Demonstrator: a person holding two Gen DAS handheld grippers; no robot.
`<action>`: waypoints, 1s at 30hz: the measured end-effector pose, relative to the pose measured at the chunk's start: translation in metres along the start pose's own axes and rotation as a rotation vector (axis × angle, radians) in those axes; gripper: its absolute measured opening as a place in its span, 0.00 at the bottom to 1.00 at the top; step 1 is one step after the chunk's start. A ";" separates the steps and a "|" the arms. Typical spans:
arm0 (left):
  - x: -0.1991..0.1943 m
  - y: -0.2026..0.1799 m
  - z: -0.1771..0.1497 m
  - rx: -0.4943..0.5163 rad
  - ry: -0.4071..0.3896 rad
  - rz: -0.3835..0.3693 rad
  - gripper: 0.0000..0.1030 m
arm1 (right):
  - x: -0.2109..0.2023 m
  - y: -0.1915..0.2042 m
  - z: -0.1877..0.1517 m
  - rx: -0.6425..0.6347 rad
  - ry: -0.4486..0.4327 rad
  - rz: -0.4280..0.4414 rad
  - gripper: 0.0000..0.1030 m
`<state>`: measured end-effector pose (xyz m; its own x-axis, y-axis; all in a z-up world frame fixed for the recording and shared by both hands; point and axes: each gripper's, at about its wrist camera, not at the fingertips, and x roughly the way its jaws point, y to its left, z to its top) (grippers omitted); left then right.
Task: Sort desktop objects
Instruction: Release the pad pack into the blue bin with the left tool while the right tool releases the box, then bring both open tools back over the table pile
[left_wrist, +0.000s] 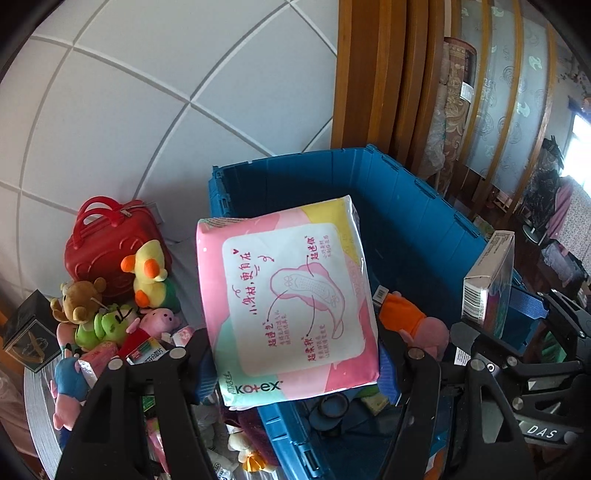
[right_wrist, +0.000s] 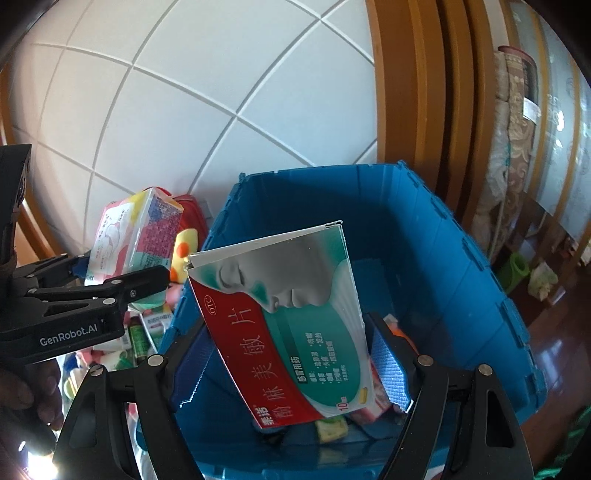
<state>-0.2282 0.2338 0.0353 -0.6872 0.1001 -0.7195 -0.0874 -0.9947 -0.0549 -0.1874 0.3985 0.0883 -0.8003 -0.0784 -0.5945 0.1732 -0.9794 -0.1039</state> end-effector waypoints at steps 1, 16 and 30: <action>0.003 -0.005 0.002 0.008 0.005 -0.007 0.65 | 0.001 -0.005 0.000 0.008 0.003 -0.008 0.78; 0.028 -0.042 0.016 0.072 0.038 -0.036 0.65 | 0.012 -0.054 0.004 0.067 0.040 -0.091 0.78; 0.022 -0.006 0.009 -0.017 0.032 0.023 0.88 | 0.010 -0.055 0.006 0.085 0.011 -0.111 1.00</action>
<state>-0.2496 0.2422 0.0258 -0.6653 0.0762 -0.7427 -0.0593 -0.9970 -0.0491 -0.2081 0.4503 0.0931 -0.8055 0.0333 -0.5916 0.0340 -0.9942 -0.1022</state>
